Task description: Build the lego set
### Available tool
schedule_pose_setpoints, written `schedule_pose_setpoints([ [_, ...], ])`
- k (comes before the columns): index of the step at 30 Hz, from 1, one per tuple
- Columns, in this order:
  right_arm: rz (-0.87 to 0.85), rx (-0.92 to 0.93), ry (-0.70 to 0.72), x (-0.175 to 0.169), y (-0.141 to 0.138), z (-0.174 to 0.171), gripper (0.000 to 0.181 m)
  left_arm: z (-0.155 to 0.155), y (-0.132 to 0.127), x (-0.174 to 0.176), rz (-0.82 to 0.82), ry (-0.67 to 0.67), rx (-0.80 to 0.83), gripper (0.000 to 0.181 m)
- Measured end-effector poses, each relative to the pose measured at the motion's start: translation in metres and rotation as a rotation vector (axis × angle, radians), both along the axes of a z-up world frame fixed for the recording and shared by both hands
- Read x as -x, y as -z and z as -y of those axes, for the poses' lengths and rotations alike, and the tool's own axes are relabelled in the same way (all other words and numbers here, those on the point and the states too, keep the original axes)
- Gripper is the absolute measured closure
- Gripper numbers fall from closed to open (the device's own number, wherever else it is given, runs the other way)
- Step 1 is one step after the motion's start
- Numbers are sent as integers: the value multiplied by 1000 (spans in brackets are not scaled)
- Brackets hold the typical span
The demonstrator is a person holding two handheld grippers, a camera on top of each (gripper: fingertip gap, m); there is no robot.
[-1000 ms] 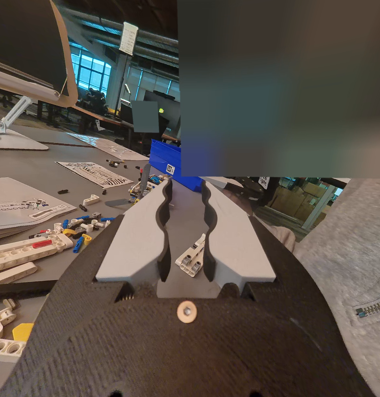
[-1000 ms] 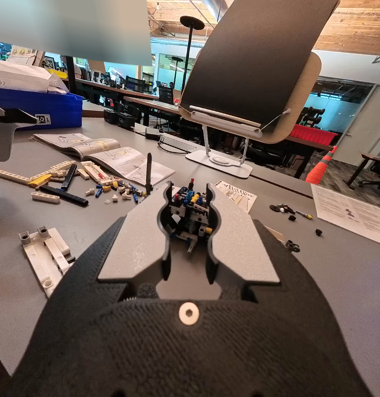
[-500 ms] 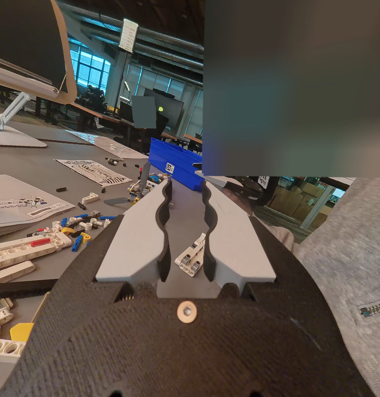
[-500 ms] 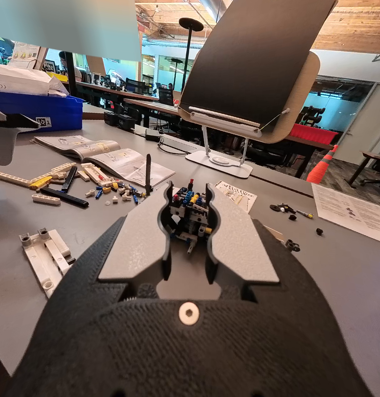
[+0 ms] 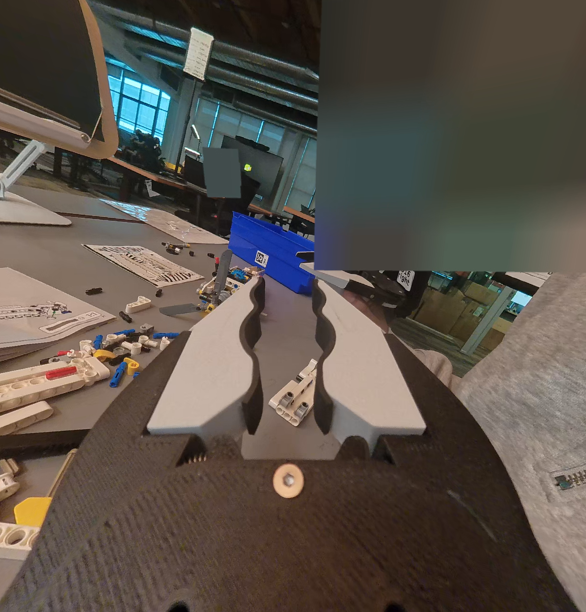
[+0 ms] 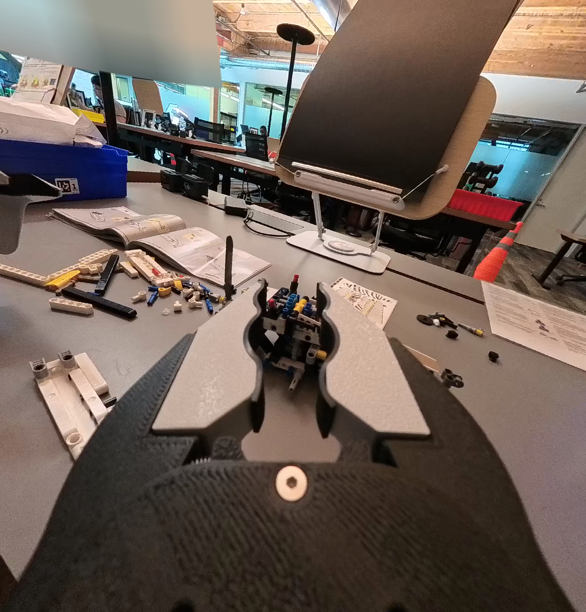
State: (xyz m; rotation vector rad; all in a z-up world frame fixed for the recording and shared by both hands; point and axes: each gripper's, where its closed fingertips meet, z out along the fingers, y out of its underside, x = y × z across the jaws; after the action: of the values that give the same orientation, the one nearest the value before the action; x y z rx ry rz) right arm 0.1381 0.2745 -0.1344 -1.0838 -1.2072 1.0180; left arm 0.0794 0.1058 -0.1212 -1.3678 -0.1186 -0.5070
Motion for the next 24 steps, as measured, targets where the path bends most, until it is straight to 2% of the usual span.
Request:
schedule_pose_setpoints([
  [4,3,-2,1,0,0,0,155,-1,2,6,9,-50,13,144],
  [8,-8,-16,-4,0,-1,2,156,-4,9,31,65,-184,68,129],
  [10,-18,-19,-8,-1,-2,3,156,-10,17,43,99,-198,131,123],
  [15,-45,-8,-37,-3,-5,5,156,-29,45,103,44,-324,476,93],
  [18,-62,6,-48,-5,-7,5,156,-39,58,150,-71,-436,711,72],
  [21,-86,23,-55,-7,-10,4,155,-49,79,185,-212,-512,926,68],
  [24,-111,45,-65,-11,-14,3,155,-58,116,201,-223,-500,1064,67],
])
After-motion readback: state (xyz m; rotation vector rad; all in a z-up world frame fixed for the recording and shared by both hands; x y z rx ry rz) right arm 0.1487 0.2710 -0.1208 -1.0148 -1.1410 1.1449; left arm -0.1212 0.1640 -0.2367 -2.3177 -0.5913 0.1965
